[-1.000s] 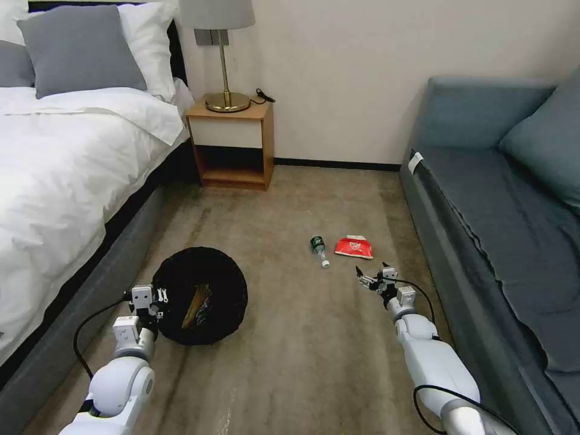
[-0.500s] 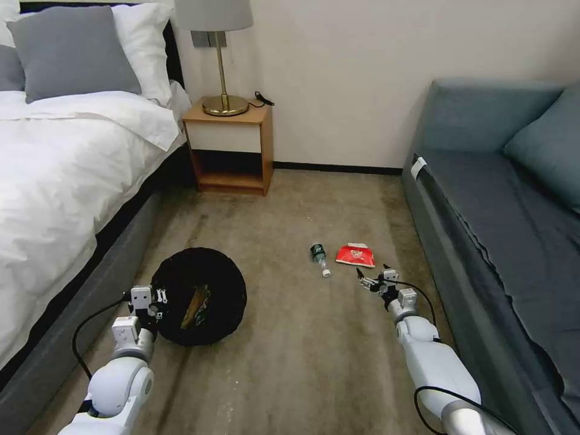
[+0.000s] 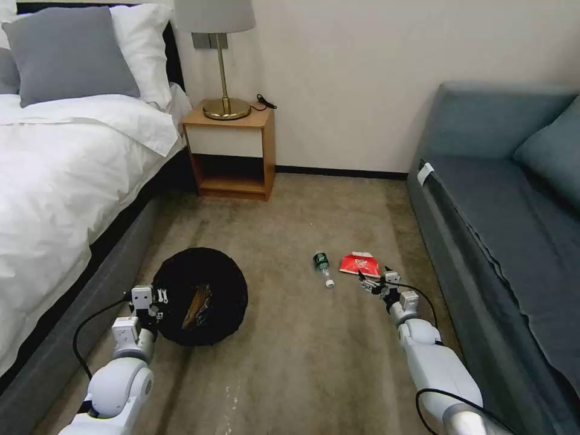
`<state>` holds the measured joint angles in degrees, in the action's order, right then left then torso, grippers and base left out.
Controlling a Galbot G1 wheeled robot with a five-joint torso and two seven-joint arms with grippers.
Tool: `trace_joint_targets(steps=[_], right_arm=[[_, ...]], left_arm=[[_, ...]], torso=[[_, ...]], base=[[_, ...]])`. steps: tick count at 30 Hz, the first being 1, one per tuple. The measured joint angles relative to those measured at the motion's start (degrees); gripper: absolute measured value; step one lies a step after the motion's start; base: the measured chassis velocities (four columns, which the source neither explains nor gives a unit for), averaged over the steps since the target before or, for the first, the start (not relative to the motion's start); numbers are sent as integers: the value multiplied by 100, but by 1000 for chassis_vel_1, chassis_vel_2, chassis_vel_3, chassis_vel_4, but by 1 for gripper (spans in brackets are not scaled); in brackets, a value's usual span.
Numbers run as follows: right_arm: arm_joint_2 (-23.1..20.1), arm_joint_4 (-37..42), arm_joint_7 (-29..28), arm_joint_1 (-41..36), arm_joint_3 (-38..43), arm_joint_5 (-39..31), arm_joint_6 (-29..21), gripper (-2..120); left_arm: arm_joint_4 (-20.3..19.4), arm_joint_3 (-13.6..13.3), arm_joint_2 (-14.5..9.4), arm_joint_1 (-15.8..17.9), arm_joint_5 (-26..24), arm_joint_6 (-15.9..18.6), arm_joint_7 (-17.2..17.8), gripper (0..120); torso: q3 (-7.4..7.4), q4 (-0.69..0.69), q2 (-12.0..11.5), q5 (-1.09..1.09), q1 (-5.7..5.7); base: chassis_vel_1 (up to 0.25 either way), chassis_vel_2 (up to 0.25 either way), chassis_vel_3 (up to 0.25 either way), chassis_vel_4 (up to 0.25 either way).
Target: Pick up the trash bin, then pick up the garbage on the floor and place it into the trash bin.
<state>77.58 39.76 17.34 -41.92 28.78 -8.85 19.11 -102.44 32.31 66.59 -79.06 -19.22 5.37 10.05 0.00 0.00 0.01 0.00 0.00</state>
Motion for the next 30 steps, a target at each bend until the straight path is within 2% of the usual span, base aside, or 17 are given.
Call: trace_joint_targets(steps=[30], right_arm=[[-88,39,53,-46,55,20,61,100]], left_arm=[[-108,-8,-12,-40,27,-18,-51,4]], torso=[[0,0,0,0,0]], base=[[-119,114,116,-122]])
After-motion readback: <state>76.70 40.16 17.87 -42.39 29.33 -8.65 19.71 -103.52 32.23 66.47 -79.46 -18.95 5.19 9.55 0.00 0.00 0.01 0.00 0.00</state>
